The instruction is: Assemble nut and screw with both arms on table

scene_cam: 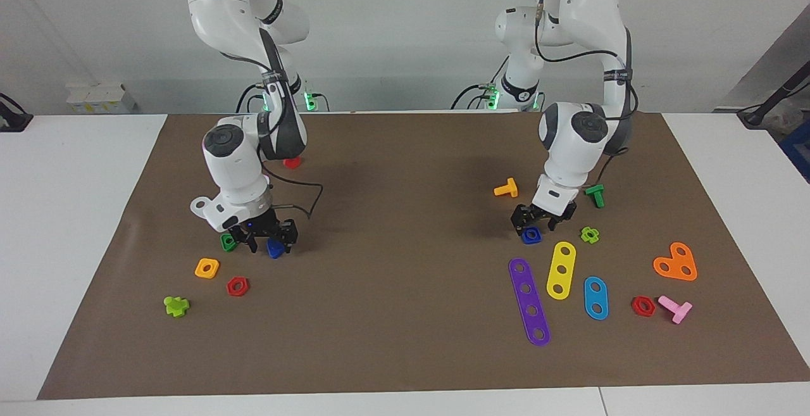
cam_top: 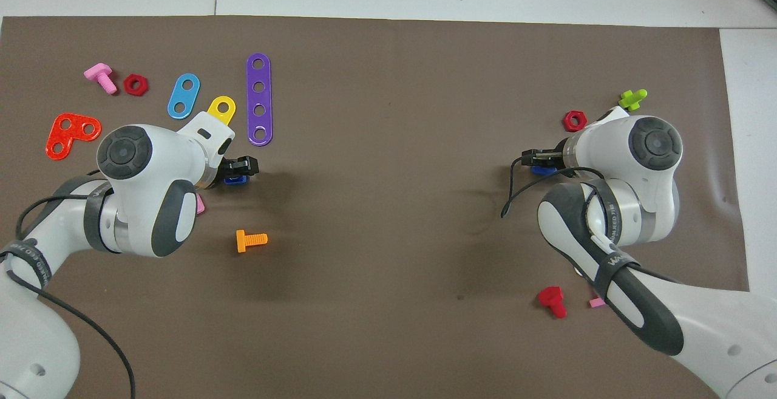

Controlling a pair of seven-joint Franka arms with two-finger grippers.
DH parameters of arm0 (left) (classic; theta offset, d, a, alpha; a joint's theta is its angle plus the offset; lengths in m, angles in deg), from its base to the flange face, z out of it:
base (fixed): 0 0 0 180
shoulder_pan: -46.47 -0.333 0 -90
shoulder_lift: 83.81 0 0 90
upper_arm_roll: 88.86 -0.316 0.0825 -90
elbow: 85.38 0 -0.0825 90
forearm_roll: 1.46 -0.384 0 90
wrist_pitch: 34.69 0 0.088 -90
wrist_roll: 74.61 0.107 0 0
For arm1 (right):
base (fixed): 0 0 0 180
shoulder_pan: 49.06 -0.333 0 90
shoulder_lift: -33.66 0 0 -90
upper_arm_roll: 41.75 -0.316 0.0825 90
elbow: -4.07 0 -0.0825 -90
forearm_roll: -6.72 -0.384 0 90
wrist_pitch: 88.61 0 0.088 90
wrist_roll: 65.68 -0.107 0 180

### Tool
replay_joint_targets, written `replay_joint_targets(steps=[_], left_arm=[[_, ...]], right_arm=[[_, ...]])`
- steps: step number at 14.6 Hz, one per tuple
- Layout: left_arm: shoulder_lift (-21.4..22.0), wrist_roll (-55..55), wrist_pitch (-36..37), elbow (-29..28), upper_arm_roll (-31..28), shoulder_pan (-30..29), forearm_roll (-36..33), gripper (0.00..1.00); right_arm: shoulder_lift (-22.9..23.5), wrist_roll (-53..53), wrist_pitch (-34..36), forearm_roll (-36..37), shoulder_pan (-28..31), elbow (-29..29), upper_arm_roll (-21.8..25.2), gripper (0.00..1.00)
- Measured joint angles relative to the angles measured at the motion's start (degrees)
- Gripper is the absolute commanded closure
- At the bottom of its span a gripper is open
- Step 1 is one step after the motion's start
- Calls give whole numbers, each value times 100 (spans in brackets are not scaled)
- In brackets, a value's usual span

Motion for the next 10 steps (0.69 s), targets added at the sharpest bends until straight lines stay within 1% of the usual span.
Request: replay_joint_targets(steps=[1,3,4,5,6,10], left_arm=[[0,0,-1,3,0,0,0,39],[0,1,-1,9,0,0,0,58],[0,1,-1,10,0,0,0,73],[4,5,-2,15,-1,0,-1,90],[4,5,-2,19,0,0,-1,100],[4,5,-2,35,-1,0,-1,100]], right_arm=[[-5,0,0,0,0,55,0,38],[-18,0,-3,0,0,136,0,83],[-29,0,-5,0,0,147,-1,100],[-49,10,-7,0,-1,147,-1,100],[-74,57,-10,0,-1,147,-1,100],[-220,207,-49,0,-10,81,-14,100]])
